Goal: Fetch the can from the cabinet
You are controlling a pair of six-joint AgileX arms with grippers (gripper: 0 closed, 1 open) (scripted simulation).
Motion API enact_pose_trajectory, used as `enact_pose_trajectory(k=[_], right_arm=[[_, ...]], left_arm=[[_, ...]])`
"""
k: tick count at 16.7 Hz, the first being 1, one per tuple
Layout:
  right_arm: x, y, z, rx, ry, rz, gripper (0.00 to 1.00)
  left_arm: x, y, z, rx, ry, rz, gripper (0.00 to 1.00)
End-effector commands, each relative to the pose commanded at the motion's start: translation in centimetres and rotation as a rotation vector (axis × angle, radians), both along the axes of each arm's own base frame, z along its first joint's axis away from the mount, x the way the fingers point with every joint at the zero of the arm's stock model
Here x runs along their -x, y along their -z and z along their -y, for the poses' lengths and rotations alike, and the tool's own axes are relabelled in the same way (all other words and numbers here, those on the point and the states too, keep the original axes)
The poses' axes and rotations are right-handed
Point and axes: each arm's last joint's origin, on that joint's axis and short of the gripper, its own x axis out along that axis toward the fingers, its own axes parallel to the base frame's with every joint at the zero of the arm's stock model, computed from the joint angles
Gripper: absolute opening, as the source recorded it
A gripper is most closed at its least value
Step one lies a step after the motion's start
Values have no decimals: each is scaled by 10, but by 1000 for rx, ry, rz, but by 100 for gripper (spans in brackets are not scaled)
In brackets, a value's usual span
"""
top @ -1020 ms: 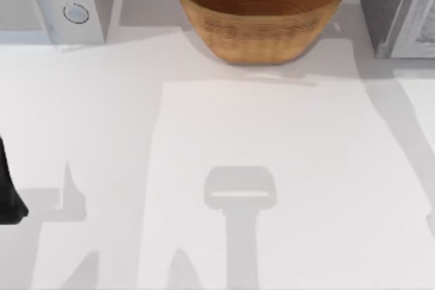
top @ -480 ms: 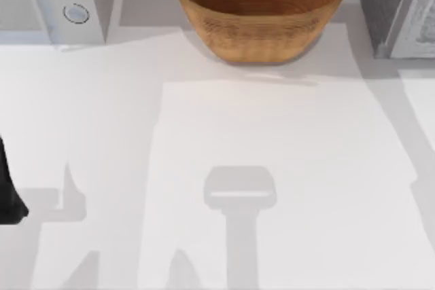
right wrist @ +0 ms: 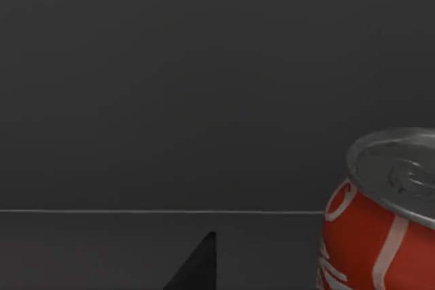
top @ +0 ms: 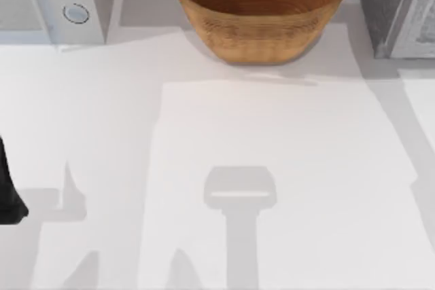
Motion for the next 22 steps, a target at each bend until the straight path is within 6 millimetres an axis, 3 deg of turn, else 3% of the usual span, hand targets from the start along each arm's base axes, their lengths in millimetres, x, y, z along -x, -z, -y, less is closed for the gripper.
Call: enact_pose_trajectory(k=[7,17,19,22], right_arm=[[0,0,0,0,0,0,2],[2,-1,-1,-1,-2,0,0],[16,-7,-8,0,-1,-6,0],[70,-32,-13,-1,-2,0,0]], left_arm=[[0,0,0,0,0,0,100],[0,0,0,0,0,0,100],[0,0,0,0,0,0,100],[0,0,0,0,0,0,100]])
